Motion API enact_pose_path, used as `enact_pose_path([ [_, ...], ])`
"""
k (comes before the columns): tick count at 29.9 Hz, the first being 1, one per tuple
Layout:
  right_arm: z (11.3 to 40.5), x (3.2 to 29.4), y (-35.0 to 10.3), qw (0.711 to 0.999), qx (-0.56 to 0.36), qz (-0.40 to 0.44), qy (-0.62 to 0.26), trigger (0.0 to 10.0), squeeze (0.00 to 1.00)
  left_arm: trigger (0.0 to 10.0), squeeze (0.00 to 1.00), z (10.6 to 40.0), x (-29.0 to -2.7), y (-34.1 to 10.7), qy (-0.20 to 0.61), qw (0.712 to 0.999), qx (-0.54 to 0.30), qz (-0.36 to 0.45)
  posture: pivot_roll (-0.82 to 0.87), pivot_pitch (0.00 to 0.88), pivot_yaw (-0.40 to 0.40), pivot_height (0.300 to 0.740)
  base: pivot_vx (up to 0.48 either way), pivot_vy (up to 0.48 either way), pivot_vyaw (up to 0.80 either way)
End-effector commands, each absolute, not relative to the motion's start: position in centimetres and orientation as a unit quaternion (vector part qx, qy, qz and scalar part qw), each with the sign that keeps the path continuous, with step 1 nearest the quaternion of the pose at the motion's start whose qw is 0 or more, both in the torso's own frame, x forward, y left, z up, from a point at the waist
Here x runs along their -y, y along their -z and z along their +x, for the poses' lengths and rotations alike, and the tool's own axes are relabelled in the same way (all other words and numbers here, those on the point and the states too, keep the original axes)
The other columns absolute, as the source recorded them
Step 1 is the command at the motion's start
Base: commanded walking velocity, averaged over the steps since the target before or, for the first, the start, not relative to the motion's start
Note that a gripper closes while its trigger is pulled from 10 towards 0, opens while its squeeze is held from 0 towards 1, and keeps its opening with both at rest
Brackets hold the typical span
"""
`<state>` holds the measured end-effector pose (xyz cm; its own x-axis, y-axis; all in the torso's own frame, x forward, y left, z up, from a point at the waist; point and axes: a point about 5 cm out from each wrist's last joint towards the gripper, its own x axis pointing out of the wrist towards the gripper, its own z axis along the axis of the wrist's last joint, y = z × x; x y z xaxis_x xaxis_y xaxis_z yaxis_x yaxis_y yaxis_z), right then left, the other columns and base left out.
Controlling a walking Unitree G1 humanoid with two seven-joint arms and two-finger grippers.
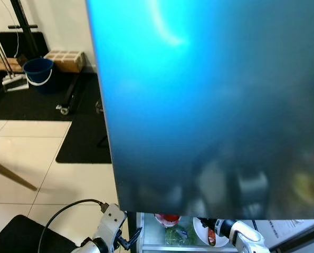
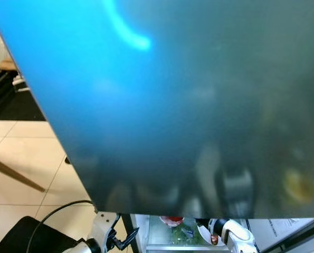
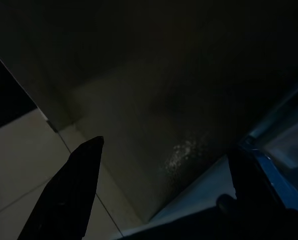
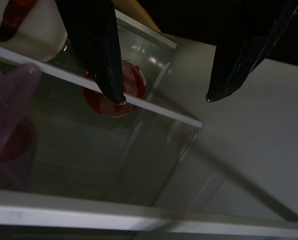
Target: Restocking fridge
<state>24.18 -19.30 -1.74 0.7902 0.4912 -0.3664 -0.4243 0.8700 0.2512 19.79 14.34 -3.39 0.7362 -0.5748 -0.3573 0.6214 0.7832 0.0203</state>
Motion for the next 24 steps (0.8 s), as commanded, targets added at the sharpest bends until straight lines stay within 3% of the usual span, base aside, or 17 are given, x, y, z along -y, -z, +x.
enact_pose_path([
  [1, 23.7, 19.5, 2.1, 0.942, -0.220, 0.084, -0.238, 10.0, 0.00, 10.0, 0.00, 20.1, -15.1, 3.2, 0.308, 0.934, -0.162, 0.078, 0.09, 0.000, -0.028, 0.740, 0.000, 0.000, 0.00],
  [16, 22.9, 19.8, 2.8, 0.939, -0.242, 0.080, -0.231, 10.0, 0.00, 10.0, 0.00, 19.4, -15.9, 4.1, 0.278, 0.939, -0.191, 0.072, 0.09, 0.000, -0.030, 0.740, 0.000, 0.000, 0.00],
  [24, 21.6, 20.7, 3.9, 0.937, -0.270, 0.080, -0.205, 10.0, 0.00, 10.0, 0.00, 16.7, -18.0, 6.5, 0.205, 0.936, -0.282, 0.036, 0.09, 0.000, -0.032, 0.740, 0.000, 0.000, 0.00],
])
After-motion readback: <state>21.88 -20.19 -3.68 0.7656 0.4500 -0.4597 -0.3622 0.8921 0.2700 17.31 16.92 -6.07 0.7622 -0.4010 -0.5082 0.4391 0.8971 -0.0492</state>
